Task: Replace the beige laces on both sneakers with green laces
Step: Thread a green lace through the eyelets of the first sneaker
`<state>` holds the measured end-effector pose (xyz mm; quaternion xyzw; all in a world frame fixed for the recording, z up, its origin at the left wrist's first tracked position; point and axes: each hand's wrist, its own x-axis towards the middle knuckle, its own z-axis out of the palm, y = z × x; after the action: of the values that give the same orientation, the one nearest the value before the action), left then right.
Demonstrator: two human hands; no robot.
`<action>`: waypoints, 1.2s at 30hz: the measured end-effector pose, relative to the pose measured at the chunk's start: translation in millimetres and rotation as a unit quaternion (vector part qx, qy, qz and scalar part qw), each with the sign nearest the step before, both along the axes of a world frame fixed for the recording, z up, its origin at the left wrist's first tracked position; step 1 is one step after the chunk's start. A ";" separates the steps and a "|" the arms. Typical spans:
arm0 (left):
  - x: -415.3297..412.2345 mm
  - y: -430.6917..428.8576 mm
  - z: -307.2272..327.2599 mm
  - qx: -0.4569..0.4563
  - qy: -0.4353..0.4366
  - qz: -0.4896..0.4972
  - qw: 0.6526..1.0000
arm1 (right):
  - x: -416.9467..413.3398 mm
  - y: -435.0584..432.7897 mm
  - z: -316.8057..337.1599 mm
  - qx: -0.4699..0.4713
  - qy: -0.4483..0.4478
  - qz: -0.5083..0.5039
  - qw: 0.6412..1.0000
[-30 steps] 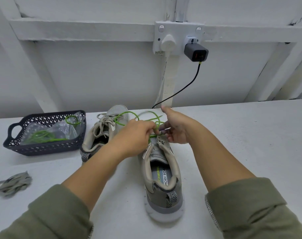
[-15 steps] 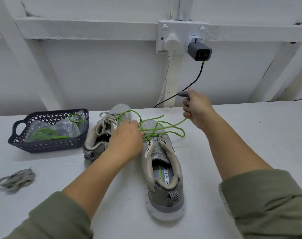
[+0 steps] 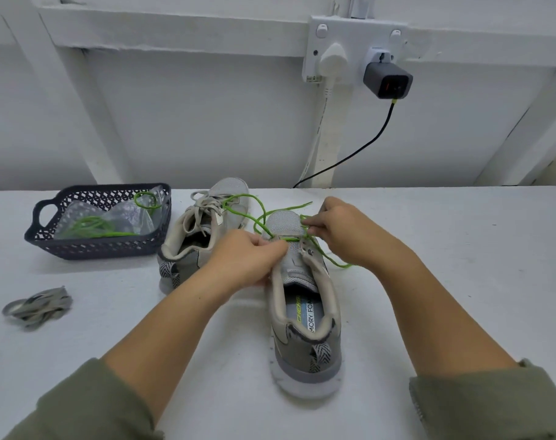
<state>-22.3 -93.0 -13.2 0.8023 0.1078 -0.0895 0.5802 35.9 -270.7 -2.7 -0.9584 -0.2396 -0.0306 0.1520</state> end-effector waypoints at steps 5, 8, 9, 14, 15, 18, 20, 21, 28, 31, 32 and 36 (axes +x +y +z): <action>-4.2 9.5 -17.9 -0.030 0.000 0.002 1.000 | -0.7 15.9 -8.0 0.077 0.067 -0.020 0.995; -5.7 9.9 -24.5 -0.045 0.002 -0.008 0.999 | -1.0 19.6 -12.8 0.136 0.095 -0.055 0.985; -5.5 10.5 -25.8 -0.052 0.000 -0.013 0.999 | -0.8 20.8 -15.2 0.140 0.099 -0.062 0.983; -6.8 9.2 -32.6 -0.083 -0.023 -0.014 0.996 | -3.2 27.0 -22.3 0.104 0.087 -0.019 0.991; -7.0 8.0 -34.3 -0.091 -0.025 -0.010 0.995 | -3.0 27.7 -23.4 0.091 0.079 -0.012 0.993; -4.5 8.6 -40.8 -0.109 -0.029 0.004 0.994 | -2.2 30.1 -22.9 0.063 0.064 0.000 0.996; -3.2 10.2 -43.0 -0.122 -0.032 -0.001 0.992 | -1.4 31.6 -22.6 0.042 0.053 0.004 0.998; -3.1 10.4 -44.1 -0.127 -0.033 -0.007 0.991 | -0.6 31.9 -23.7 0.035 0.048 0.006 0.998; -0.5 14.6 -44.6 -0.134 -0.017 -0.026 0.991 | 0.9 32.7 -26.3 0.032 0.042 0.027 0.998; 2.7 14.2 -39.7 -0.149 0.006 -0.017 0.989 | 2.8 33.7 -27.6 0.039 0.040 0.039 0.998; 3.3 13.5 -35.9 -0.163 0.018 -0.006 0.986 | 3.2 34.6 -28.0 0.042 0.040 0.041 0.997; 11.1 4.8 -24.2 -0.156 0.029 0.058 0.986 | 7.4 36.3 -29.7 0.042 0.028 0.036 0.998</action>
<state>-11.2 -88.2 -37.4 0.6913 0.1556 -0.0949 0.6992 43.3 -234.4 -32.4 -0.9423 -0.2683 -0.0081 0.2001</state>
